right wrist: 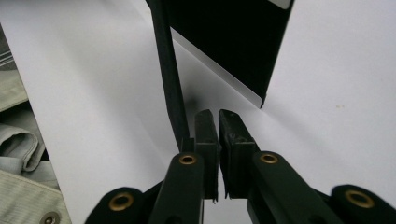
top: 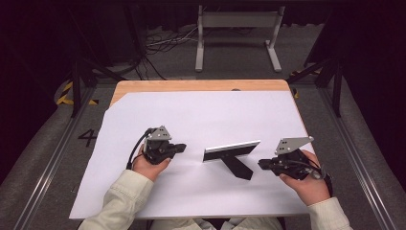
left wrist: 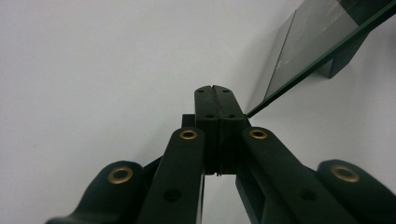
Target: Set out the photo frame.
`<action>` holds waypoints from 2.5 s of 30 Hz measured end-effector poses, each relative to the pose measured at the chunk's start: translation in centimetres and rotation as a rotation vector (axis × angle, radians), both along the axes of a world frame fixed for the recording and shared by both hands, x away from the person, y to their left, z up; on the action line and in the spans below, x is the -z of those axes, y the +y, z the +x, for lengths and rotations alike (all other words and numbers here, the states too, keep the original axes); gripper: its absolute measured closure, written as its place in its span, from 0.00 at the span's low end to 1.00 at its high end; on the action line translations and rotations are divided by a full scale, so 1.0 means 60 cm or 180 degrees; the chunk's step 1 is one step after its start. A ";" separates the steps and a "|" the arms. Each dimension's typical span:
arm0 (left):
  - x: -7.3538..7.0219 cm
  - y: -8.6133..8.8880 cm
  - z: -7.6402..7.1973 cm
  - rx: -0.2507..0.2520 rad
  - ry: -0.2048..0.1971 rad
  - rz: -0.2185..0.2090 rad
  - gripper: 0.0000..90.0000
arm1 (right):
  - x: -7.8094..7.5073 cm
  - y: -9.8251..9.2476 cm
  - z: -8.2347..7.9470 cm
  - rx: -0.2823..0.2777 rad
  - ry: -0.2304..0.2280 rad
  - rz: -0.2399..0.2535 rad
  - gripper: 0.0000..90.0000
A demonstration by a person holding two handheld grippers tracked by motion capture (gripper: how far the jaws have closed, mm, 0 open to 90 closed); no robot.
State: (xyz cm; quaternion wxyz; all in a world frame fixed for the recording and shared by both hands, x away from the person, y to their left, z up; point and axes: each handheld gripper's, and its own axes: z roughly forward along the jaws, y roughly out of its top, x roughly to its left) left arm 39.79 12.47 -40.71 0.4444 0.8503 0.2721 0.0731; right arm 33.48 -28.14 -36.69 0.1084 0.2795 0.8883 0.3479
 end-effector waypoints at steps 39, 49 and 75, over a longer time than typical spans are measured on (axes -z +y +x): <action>0.006 -0.013 -0.014 0.0086 0.0100 -0.0077 1.00 | 0.080 0.005 0.055 0.0162 0.0378 0.0117 1.00; 0.014 -0.019 -0.012 0.0050 0.0151 -0.0060 1.00 | 0.086 0.002 0.068 0.0250 0.0381 0.0146 1.00; 0.069 -0.106 0.024 0.0131 0.0471 0.0295 1.00 | 0.053 -0.059 0.057 0.0527 0.0206 0.0349 1.00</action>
